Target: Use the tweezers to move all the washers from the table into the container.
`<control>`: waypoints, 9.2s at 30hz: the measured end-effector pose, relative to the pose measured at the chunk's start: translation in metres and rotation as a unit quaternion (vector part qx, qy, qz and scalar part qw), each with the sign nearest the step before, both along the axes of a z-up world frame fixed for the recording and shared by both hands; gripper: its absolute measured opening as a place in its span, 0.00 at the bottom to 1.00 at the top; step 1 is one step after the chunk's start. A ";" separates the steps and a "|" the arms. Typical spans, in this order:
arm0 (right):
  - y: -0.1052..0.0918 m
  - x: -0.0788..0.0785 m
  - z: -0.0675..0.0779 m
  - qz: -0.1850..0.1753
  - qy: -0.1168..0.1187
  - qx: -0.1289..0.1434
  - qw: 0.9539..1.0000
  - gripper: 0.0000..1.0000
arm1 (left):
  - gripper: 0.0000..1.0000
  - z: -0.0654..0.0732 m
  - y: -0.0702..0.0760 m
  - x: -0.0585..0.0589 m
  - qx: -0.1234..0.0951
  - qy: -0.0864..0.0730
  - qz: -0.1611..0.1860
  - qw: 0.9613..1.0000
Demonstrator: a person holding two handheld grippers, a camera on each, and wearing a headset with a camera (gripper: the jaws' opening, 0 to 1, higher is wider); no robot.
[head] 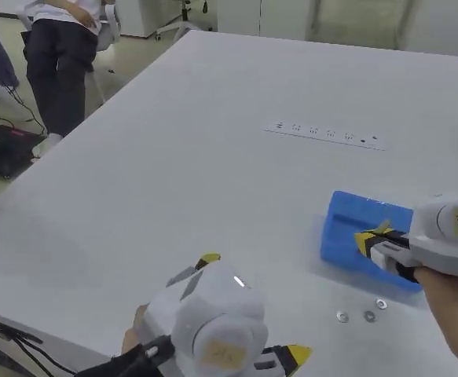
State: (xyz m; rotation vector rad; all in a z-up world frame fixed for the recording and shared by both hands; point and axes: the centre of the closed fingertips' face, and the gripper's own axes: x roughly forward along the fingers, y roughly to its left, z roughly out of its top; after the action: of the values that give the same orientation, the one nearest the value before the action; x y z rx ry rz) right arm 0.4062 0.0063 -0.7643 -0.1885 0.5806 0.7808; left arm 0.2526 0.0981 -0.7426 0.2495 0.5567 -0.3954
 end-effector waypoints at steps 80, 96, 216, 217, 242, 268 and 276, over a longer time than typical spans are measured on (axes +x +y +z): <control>-0.002 -0.084 -0.011 0.048 0.026 0.022 0.998 0.03 | 0.93 -0.004 0.000 -0.001 0.010 0.004 -0.004 1.000; 0.001 -0.088 -0.007 0.057 0.022 0.010 0.998 0.01 | 0.93 -0.003 0.000 0.000 0.011 0.001 -0.004 1.000; -0.013 0.037 0.018 -0.037 -0.030 0.008 0.999 0.04 | 0.90 -0.011 0.008 -0.001 0.022 0.024 0.011 0.999; -0.013 0.037 0.021 -0.038 -0.031 0.012 0.999 0.04 | 0.90 -0.011 0.008 -0.001 0.022 0.024 0.010 0.999; -0.034 -0.058 0.046 -0.036 -0.023 0.049 0.998 0.04 | 0.89 -0.001 0.004 0.001 0.013 -0.003 0.002 1.000; -0.040 -0.068 -0.011 -0.024 0.013 -0.007 1.000 0.04 | 0.88 -0.003 0.006 0.001 0.011 0.000 0.004 1.000; -0.041 -0.071 -0.006 -0.017 0.012 -0.010 1.000 0.04 | 0.88 -0.003 0.007 0.001 0.013 -0.001 0.007 1.000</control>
State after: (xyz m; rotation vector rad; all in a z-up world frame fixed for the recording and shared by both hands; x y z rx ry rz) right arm 0.3352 -0.0350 -0.7708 -0.1867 0.6132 0.7447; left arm 0.2535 0.1050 -0.7452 0.2719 0.5616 -0.3747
